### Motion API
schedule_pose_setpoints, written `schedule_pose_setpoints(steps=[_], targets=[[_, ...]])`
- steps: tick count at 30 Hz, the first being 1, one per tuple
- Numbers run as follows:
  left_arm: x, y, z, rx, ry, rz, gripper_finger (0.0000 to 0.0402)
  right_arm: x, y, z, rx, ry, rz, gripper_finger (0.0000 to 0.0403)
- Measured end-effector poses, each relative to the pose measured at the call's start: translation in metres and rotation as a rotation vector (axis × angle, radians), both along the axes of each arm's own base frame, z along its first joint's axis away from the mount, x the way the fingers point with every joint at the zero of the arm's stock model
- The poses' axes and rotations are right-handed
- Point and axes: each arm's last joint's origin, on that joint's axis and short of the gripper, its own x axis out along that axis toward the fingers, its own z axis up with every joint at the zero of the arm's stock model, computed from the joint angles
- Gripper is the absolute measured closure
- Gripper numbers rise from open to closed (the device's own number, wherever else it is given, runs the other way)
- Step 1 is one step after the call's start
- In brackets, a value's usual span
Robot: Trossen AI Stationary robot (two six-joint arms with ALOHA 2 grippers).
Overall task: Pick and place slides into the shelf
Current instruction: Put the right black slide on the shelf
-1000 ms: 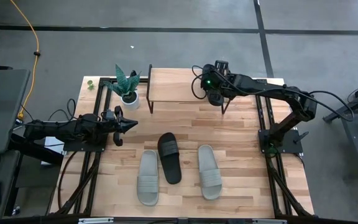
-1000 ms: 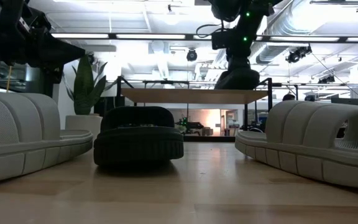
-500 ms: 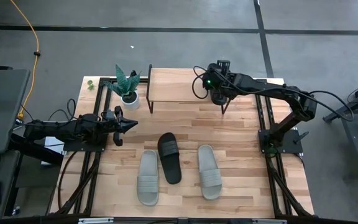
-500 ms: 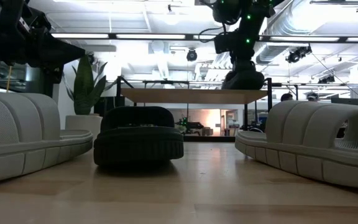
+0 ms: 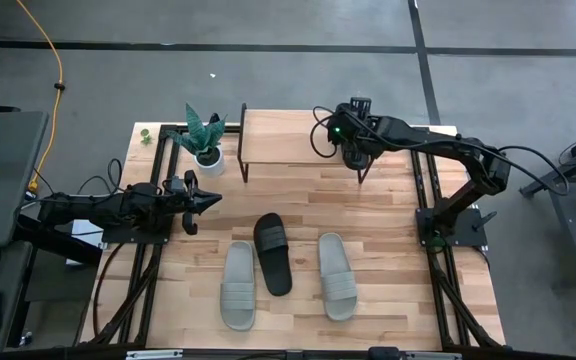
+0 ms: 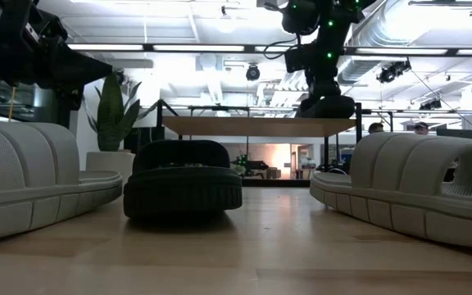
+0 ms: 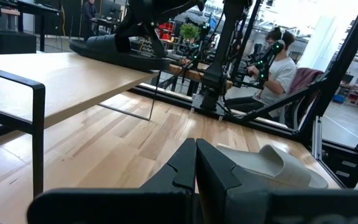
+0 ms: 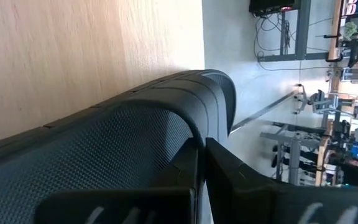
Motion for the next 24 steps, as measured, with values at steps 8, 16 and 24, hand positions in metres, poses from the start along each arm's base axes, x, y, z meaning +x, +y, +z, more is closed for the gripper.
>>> schedule_pose_setpoints(steps=[8,16,24], targets=[[0.0,0.0,-0.0002,0.0,0.002,0.0,0.0401,-0.0005,0.0009,-0.0007,0.041,-0.028,0.0,0.0403],[0.0,0.0,-0.0001,0.0,0.002,0.0,0.0401,-0.0006,0.0006,-0.0013,0.086,-0.055,0.014,0.0403],[0.0,0.0,-0.0001,0.0,0.001,0.0,0.0401,-0.0018,0.0018,-0.0027,0.106,-0.062,-0.007,0.0355]])
